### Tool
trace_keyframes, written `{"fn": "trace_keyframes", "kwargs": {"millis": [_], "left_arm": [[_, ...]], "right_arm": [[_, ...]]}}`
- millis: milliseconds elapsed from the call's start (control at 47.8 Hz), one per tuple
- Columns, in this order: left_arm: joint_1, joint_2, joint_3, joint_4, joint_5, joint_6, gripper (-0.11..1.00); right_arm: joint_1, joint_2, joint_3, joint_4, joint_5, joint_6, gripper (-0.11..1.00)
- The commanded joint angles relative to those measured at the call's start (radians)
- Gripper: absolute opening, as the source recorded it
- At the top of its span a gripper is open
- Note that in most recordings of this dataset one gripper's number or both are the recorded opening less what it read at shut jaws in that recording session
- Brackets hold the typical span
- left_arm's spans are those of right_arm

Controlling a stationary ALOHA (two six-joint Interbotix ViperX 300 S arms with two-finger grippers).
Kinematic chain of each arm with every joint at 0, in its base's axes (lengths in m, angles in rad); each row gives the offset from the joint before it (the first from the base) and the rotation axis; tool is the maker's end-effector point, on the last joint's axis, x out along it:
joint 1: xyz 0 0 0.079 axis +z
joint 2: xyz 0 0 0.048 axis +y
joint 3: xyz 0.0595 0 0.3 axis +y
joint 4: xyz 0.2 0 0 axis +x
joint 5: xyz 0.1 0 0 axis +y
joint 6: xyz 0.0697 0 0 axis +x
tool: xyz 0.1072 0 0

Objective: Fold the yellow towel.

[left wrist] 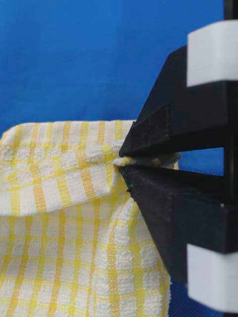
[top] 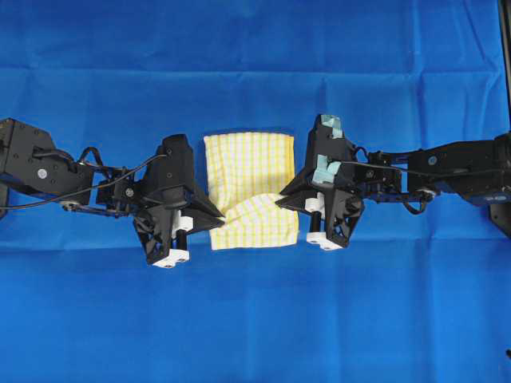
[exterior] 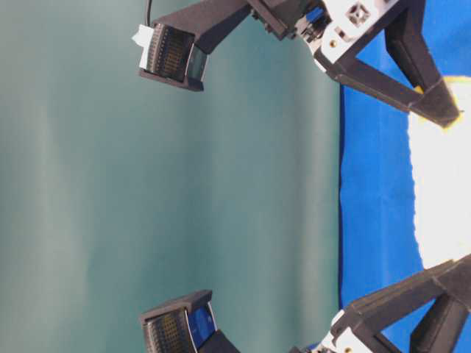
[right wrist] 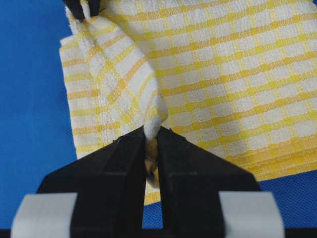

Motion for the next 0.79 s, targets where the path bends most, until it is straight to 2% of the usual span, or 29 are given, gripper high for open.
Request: {"fn": "trace_keyframes", "kwargs": {"millis": [0, 167, 251, 314, 418, 460, 523, 564, 648, 774], "left_arm": [[-0.002, -0.011, -0.018, -0.002, -0.009, 0.002, 0.06], [0.002, -0.012, -0.023, -0.002, -0.009, 0.002, 0.07], [0.006, -0.020, -0.023, -0.002, -0.006, 0.003, 0.15], [0.009, -0.032, -0.023, -0.002, -0.003, 0.006, 0.29], [0.012, -0.066, -0.018, 0.000, 0.009, 0.009, 0.52], [0.014, -0.084, -0.017, 0.000, 0.017, 0.009, 0.57], [0.017, -0.118, -0.015, 0.003, 0.035, 0.011, 0.58], [0.020, -0.143, -0.014, 0.003, 0.051, 0.011, 0.57], [0.025, -0.202, -0.012, 0.005, 0.078, 0.021, 0.57], [0.025, -0.287, -0.006, 0.005, 0.103, 0.071, 0.57]], "right_arm": [[0.006, -0.012, -0.017, 0.003, -0.003, 0.000, 0.05], [0.009, -0.011, -0.020, 0.002, -0.002, -0.002, 0.05], [0.009, -0.012, -0.023, 0.002, -0.002, -0.002, 0.10], [0.011, -0.017, -0.029, 0.003, -0.002, -0.002, 0.25], [0.009, -0.034, -0.043, 0.002, 0.009, -0.003, 0.57], [0.009, -0.046, -0.046, 0.002, 0.017, -0.008, 0.68], [0.011, -0.077, -0.049, -0.003, 0.032, -0.014, 0.81], [0.011, -0.101, -0.049, -0.009, 0.043, -0.015, 0.83], [0.011, -0.155, -0.048, -0.032, 0.074, -0.021, 0.78], [0.011, -0.256, -0.044, -0.083, 0.138, -0.038, 0.78]]}}
